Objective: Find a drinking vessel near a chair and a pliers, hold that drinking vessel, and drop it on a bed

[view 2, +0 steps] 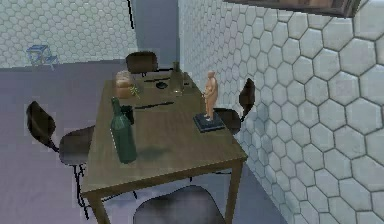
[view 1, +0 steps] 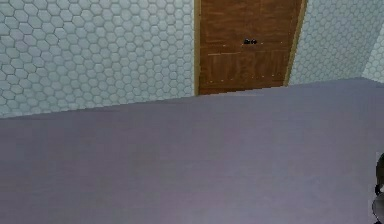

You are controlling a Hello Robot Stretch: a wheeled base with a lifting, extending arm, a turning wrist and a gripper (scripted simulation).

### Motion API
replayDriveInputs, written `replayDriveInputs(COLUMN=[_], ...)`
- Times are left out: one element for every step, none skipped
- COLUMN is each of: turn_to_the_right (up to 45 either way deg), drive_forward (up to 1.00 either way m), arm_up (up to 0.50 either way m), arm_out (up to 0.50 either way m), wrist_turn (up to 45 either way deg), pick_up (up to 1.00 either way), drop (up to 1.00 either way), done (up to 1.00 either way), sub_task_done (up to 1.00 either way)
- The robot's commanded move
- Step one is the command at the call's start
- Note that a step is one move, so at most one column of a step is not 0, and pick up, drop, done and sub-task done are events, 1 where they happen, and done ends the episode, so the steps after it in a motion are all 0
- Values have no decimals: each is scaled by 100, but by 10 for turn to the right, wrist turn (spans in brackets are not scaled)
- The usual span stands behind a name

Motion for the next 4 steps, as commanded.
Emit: replayDriveInputs(turn_to_the_right=[300, 0, -210, 0], drive_forward=[0, 50, 0, 0], arm_up=[0, 0, 0, 50], arm_out=[0, 0, 0, 0], wrist_turn=[0, 0, 0, 0], pick_up=[0, 0, 0, 0], drop=[0, 0, 0, 0], done=[0, 0, 0, 0], sub_task_done=[0, 0, 0, 0])
